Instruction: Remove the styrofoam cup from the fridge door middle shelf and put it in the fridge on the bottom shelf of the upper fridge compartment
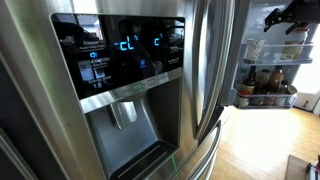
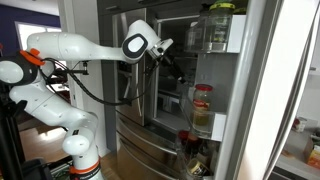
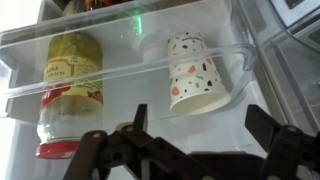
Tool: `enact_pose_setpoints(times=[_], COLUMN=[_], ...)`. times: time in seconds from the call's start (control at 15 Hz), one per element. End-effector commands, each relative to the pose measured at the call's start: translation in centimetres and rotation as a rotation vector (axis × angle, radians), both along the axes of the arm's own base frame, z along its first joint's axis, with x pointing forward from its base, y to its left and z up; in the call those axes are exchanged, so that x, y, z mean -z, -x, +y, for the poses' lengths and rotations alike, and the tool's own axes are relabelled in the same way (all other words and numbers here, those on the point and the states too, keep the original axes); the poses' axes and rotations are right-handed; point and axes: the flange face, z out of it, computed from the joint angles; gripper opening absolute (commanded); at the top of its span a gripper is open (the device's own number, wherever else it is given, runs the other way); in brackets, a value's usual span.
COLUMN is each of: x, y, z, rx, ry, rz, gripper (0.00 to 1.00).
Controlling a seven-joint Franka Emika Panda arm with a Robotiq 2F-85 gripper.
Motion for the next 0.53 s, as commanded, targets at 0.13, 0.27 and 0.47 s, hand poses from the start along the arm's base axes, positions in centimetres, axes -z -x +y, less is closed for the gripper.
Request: enact_pose_setpoints(times=[0.13, 0.27, 0.47], x=[0.8, 1.5, 1.9], y=[-2.8, -3.5, -4.4], z=[-3.3, -3.9, -4.5], rx=[0.133, 0.159, 0.178], ry=[0.016, 0.012, 0.001], rz=[-0.022, -0.033, -0.064], gripper=[1.0, 1.0, 1.0])
